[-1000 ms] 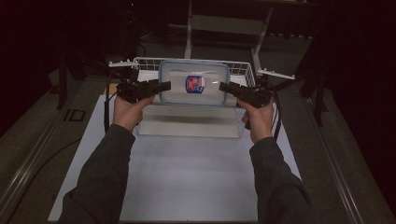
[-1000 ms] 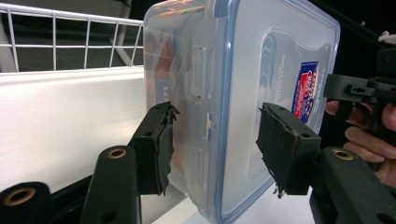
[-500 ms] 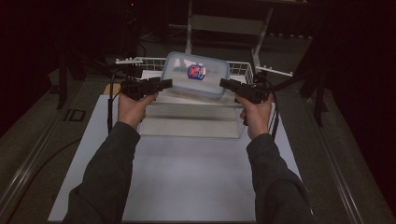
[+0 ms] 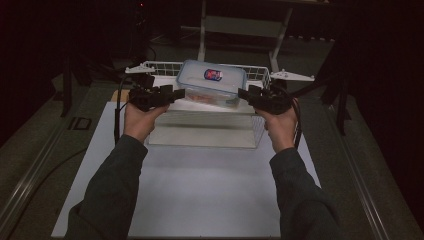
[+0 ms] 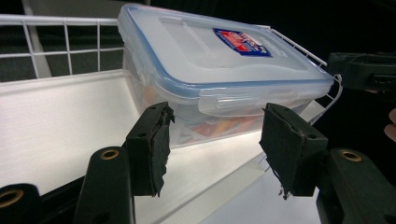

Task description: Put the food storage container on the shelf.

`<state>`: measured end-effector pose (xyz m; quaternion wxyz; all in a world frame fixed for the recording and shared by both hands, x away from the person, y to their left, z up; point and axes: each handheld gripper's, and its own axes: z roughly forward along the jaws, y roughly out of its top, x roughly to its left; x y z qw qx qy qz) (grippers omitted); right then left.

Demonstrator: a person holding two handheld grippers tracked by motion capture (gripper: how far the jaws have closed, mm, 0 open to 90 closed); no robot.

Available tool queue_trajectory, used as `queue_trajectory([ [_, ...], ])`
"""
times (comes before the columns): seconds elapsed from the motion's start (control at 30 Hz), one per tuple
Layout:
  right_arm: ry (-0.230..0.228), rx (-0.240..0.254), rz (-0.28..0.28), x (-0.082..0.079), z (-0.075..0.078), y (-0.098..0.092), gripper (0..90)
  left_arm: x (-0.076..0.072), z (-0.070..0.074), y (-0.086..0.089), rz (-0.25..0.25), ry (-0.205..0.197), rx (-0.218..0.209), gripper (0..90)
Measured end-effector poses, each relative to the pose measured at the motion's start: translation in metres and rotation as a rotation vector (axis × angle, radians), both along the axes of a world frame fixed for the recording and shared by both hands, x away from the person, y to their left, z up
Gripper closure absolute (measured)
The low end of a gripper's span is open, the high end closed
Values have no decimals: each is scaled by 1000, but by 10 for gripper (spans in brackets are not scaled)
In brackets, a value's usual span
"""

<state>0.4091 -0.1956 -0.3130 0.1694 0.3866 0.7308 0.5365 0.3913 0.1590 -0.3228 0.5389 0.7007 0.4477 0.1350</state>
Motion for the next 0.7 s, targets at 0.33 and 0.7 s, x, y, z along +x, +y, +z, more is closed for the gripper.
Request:
queue_trajectory([
  [0.33, -58, -194, 57, -8, -17, 28, 897, -29, 5, 1, -43, -60, 35, 424],
  [0.7, -76, -287, 41, -25, -36, 20, 723, -72, -14, 19, -77, -101, 116, 419],
])
